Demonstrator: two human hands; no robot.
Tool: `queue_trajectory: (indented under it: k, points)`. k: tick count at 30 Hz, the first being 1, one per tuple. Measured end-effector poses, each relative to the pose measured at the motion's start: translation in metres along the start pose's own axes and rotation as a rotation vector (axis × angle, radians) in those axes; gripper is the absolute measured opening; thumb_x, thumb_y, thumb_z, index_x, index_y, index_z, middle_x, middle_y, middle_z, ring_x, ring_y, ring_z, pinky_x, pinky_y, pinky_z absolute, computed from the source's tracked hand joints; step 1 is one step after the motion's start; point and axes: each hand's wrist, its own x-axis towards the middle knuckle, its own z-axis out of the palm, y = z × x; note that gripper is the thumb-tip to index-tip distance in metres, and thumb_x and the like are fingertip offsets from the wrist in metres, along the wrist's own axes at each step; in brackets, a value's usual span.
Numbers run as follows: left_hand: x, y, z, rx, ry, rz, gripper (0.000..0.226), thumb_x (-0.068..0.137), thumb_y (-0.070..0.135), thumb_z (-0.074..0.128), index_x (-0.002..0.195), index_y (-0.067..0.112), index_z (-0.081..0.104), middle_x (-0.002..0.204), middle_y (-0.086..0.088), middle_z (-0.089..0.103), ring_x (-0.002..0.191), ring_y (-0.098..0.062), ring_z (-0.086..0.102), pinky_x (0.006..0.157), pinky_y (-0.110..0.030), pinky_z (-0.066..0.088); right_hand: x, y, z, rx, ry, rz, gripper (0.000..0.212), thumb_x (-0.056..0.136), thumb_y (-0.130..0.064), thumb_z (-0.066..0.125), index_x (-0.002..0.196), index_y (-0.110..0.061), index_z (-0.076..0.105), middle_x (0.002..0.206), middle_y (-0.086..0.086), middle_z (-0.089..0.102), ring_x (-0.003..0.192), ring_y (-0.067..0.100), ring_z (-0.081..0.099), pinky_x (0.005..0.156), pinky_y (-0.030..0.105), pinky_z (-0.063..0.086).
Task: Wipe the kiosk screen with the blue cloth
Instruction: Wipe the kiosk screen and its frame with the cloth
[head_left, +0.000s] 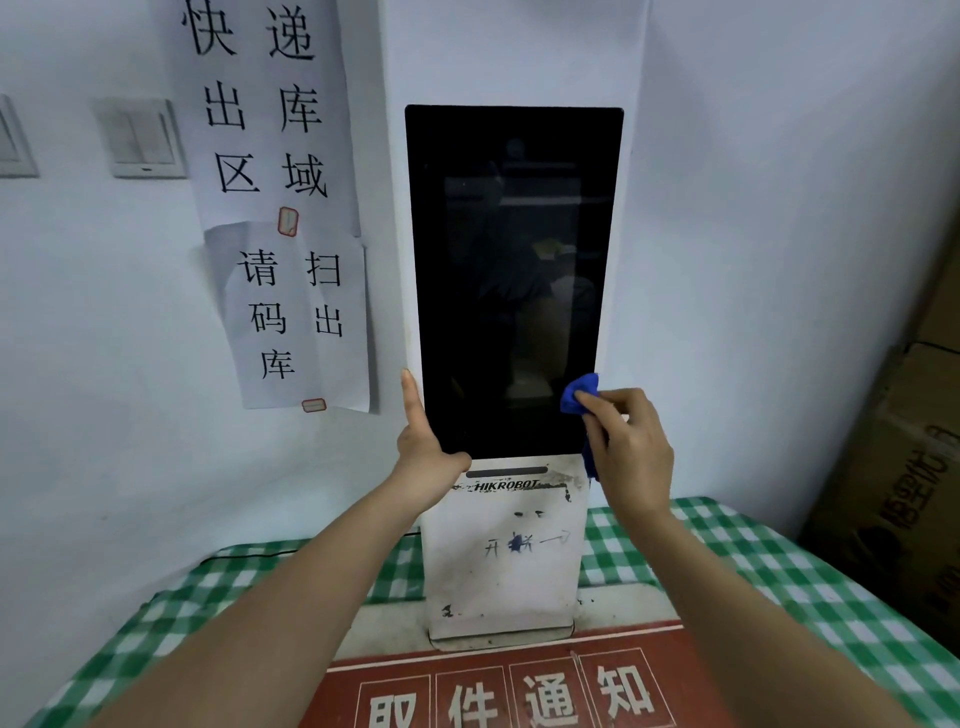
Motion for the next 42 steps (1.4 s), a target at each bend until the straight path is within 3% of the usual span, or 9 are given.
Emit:
queue_trajectory:
  k: [7, 14, 21, 23, 27, 31, 35, 39, 42]
  points:
    - [-0.005, 0.006, -0.001, 0.012, -0.019, -0.017, 0.115, 0.085, -0.006, 0.055, 0.14, 0.041, -0.034, 0.099, -0.016, 0.055, 0.072, -0.012, 0.051, 0.051, -0.016, 0.044, -0.012, 0.006, 0.0, -0.063, -0.083, -0.174, 0.029, 0.076, -0.006, 0.076, 0.104, -0.015, 0.072, 0.093, 0.004, 0.063, 0.075, 0.022, 0.058, 0.037, 0.027, 0.041]
    - [-0.007, 0.007, -0.004, 0.024, -0.037, -0.042, 0.115, 0.085, -0.005, 0.055, 0.139, 0.042, -0.034, 0.101, -0.017, 0.056, 0.073, -0.012, 0.052, 0.049, -0.015, 0.042, 0.004, -0.017, 0.006, 0.095, 0.034, 0.129, 0.027, 0.087, -0.013, 0.065, 0.113, -0.021, 0.068, 0.103, 0.0, 0.06, 0.082, 0.018, 0.057, 0.054, 0.032, 0.049]
    - [-0.01, 0.011, -0.006, 0.031, -0.053, -0.047, 0.111, 0.087, -0.003, 0.054, 0.141, 0.04, -0.033, 0.1, -0.01, 0.056, 0.07, -0.008, 0.05, 0.042, -0.009, 0.044, -0.028, -0.016, 0.019, -0.035, -0.139, -0.185, 0.04, 0.072, -0.003, 0.077, 0.11, -0.013, 0.068, 0.097, 0.004, 0.062, 0.081, 0.023, 0.059, 0.039, 0.03, 0.044]
    - [-0.012, 0.011, -0.008, 0.041, -0.067, -0.053, 0.111, 0.088, -0.003, 0.054, 0.14, 0.041, -0.034, 0.09, -0.002, 0.051, 0.069, -0.007, 0.049, 0.038, -0.004, 0.041, -0.02, -0.016, 0.014, -0.004, -0.09, -0.109, 0.035, 0.077, -0.006, 0.074, 0.11, -0.015, 0.069, 0.098, 0.003, 0.061, 0.081, 0.02, 0.058, 0.044, 0.028, 0.045]
    - [-0.012, 0.01, -0.01, 0.041, -0.08, -0.065, 0.112, 0.087, -0.003, 0.054, 0.139, 0.043, -0.034, 0.112, -0.012, 0.055, 0.071, -0.006, 0.049, 0.04, -0.006, 0.043, 0.002, -0.023, 0.011, 0.125, 0.056, 0.181, 0.029, 0.086, -0.013, 0.066, 0.115, -0.02, 0.068, 0.1, 0.0, 0.06, 0.081, 0.016, 0.056, 0.054, 0.028, 0.046]
    - [-0.01, 0.01, -0.009, 0.033, -0.058, -0.065, 0.112, 0.087, -0.002, 0.054, 0.139, 0.044, -0.033, 0.113, -0.013, 0.056, 0.07, -0.005, 0.049, 0.049, -0.014, 0.037, -0.013, -0.031, 0.021, 0.062, -0.054, 0.011, 0.032, 0.082, -0.011, 0.069, 0.114, -0.018, 0.068, 0.1, 0.001, 0.061, 0.084, 0.019, 0.058, 0.05, 0.031, 0.048]
    - [-0.01, 0.01, -0.008, 0.027, -0.061, -0.065, 0.111, 0.088, -0.003, 0.054, 0.14, 0.044, -0.032, 0.083, 0.009, 0.043, 0.068, -0.003, 0.046, 0.05, -0.015, 0.037, -0.02, -0.026, 0.023, 0.002, -0.131, -0.159, 0.035, 0.077, -0.006, 0.074, 0.11, -0.015, 0.069, 0.098, 0.003, 0.062, 0.082, 0.022, 0.059, 0.044, 0.032, 0.048]
    - [-0.012, 0.01, -0.012, 0.036, -0.086, -0.065, 0.109, 0.089, -0.003, 0.053, 0.14, 0.044, -0.032, 0.08, 0.016, 0.035, 0.066, -0.002, 0.042, 0.039, -0.006, 0.041, -0.01, -0.017, 0.012, 0.18, 0.039, 0.308, 0.029, 0.087, -0.013, 0.064, 0.114, -0.024, 0.067, 0.104, -0.006, 0.057, 0.085, 0.011, 0.054, 0.063, 0.025, 0.041]
    - [-0.012, 0.01, -0.012, 0.041, -0.081, -0.064, 0.11, 0.089, -0.003, 0.053, 0.14, 0.043, -0.032, 0.085, 0.011, 0.04, 0.066, -0.003, 0.043, 0.038, -0.004, 0.04, -0.011, -0.015, 0.013, 0.155, 0.088, 0.379, 0.03, 0.088, -0.013, 0.064, 0.115, -0.024, 0.066, 0.103, -0.006, 0.056, 0.086, 0.011, 0.054, 0.062, 0.023, 0.036]
